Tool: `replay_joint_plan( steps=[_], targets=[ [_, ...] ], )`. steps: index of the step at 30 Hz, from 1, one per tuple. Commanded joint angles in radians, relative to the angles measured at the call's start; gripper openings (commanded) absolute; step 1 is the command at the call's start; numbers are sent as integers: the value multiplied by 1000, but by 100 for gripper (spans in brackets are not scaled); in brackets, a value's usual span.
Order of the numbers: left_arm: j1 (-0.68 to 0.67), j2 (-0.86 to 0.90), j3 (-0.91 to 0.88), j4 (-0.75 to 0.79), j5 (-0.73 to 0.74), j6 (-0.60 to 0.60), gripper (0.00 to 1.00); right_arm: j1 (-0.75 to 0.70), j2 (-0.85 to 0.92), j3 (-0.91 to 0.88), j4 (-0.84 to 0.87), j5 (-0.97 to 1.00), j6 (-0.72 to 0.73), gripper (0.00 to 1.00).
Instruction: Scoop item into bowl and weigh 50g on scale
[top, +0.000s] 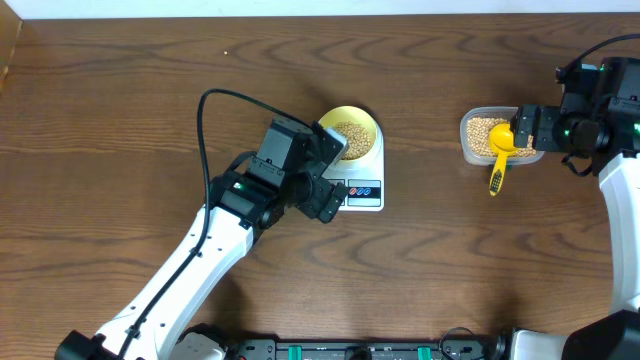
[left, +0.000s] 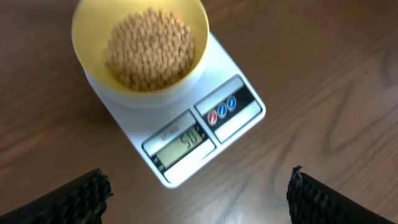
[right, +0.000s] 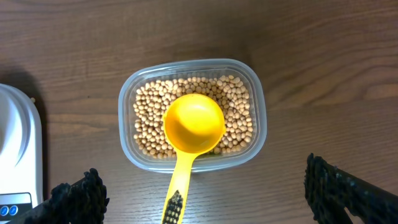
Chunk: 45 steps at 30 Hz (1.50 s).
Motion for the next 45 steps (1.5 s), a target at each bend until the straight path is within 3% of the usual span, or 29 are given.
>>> replay_joint_plan(
  steps=[1, 6, 13, 19, 26, 32, 40, 45],
  targets=[
    [6, -31, -62, -6, -31, -2, 93, 0, -9, 16, -2, 6, -13, 99],
    [26, -161, -216, 59, -38, -16, 93, 0, -9, 16, -2, 6, -13, 99],
    [85, -492, -466, 169, -42, -170, 93, 0, -9, 16, -2, 6, -13, 99],
    [97, -737, -590, 237, -178, -268, 93, 0, -9, 16, -2, 6, -13, 99],
    [100, -904, -754, 559, -359, -267, 93, 0, -9, 16, -2, 6, -13, 99],
    [179, -996, -917, 838, -387, -262, 93, 0, -9, 16, -2, 6, -13, 99],
    [266, -1119, -994, 833, -386, -247, 93, 0, -9, 16, -2, 6, -13, 99],
    [322, -1275, -1015, 680, -386, -237, 93, 0, -9, 16, -2, 6, -13, 99]
  ],
)
